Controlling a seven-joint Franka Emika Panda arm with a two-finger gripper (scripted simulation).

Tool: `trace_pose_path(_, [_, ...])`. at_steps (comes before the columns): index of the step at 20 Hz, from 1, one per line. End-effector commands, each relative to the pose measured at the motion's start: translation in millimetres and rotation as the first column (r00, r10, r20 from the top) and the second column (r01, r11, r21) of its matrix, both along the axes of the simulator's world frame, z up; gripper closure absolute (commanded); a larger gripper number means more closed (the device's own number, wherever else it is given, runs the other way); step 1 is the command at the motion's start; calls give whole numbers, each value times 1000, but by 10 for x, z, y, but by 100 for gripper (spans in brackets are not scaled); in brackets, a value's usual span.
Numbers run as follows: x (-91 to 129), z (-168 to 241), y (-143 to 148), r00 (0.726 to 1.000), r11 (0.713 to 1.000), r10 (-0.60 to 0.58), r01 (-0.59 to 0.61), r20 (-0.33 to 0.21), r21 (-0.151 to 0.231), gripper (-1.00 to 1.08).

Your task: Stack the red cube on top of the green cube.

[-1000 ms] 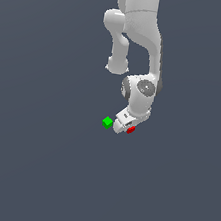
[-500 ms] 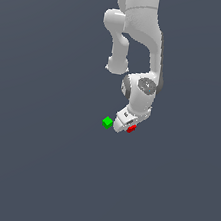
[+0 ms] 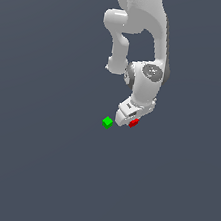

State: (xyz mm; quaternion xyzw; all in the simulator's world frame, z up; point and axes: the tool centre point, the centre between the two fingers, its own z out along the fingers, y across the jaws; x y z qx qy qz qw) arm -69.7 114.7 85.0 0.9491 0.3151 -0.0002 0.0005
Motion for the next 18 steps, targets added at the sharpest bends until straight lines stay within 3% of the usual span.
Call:
trace_pose_path(1, [-1, 154, 3, 1000, 1000, 1, -1, 0, 1, 108])
trace_pose_path(8, [6, 363, 8, 1000, 1000, 0, 0, 0, 1, 108])
trace_pose_path(18, [6, 321, -60, 1000, 1000, 0, 0, 0, 1, 108])
